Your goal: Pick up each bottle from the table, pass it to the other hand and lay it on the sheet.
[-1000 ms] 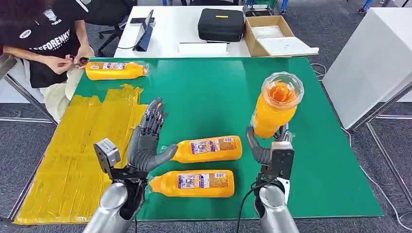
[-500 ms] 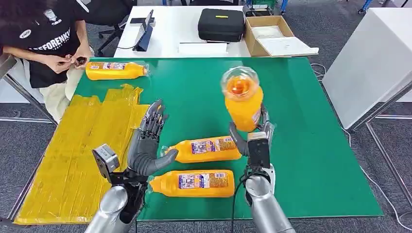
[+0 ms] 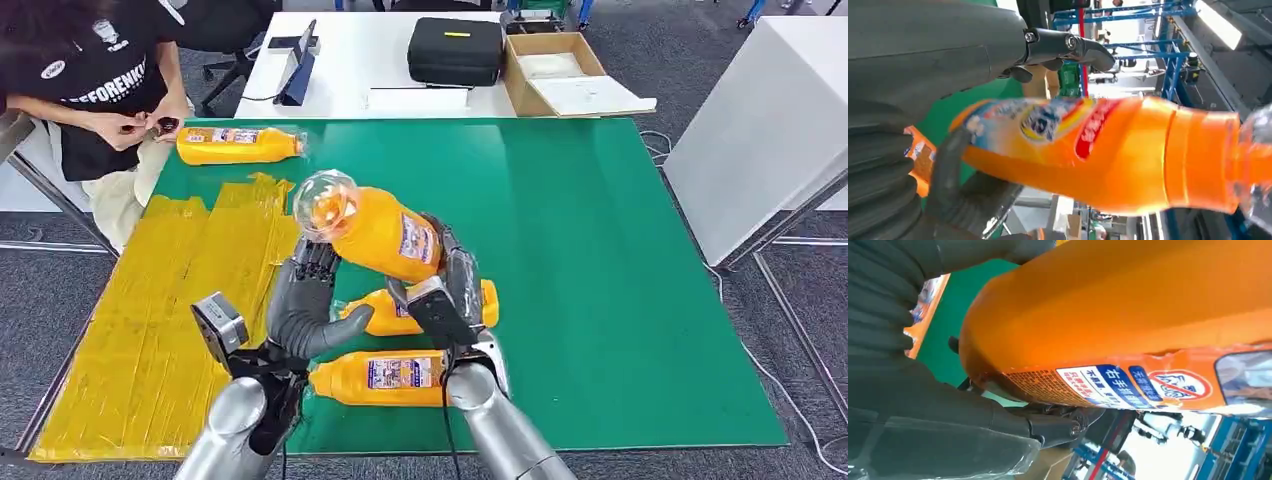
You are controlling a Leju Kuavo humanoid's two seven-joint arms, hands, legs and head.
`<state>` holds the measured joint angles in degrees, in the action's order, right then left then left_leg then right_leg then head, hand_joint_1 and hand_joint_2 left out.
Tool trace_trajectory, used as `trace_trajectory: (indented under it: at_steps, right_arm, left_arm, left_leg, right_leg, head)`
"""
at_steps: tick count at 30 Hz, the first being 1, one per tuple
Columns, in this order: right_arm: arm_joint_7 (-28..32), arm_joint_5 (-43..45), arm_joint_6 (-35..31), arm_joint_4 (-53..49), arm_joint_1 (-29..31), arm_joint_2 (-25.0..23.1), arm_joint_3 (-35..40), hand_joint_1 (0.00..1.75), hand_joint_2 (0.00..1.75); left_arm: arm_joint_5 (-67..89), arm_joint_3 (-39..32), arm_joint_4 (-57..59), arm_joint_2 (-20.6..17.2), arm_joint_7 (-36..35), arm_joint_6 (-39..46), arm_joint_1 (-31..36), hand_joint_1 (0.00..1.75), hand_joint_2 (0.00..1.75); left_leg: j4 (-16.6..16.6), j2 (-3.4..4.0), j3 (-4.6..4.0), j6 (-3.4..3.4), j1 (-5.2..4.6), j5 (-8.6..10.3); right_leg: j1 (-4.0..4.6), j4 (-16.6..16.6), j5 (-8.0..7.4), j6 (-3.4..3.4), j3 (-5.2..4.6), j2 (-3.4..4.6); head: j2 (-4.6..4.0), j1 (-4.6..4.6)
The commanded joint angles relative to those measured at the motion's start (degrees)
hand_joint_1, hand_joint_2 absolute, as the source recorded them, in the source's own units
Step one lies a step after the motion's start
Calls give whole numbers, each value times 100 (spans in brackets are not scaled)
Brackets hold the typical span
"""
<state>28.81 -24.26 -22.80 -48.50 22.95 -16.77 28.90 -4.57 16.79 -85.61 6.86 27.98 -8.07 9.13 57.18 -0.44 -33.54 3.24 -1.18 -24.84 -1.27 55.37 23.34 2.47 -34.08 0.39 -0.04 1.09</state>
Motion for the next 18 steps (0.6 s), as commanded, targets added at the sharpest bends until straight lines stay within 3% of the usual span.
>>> trace_trajectory:
  at_steps: [1, 18]
  right_arm:
    - [-133, -18, 88, 1034, 717, -241, 368, 175, 175]
    - [-153, 74, 119, 1393, 692, -323, 781, 175, 175]
  left_arm:
    - [-13, -29, 565, 162, -219, -88, 510, 0, 175]
    - [-57, -215, 715, 143, -254, 2, 449, 0, 175]
  left_leg:
    - [5, 1, 13, -25, 9, -6]
    - [-2, -1, 19, -25, 10, -2]
  right_leg:
    - [9, -1, 4, -15, 16, -6]
    - [9, -7, 4, -13, 22, -7]
  head:
    - [0, 0]
    - [2, 0]
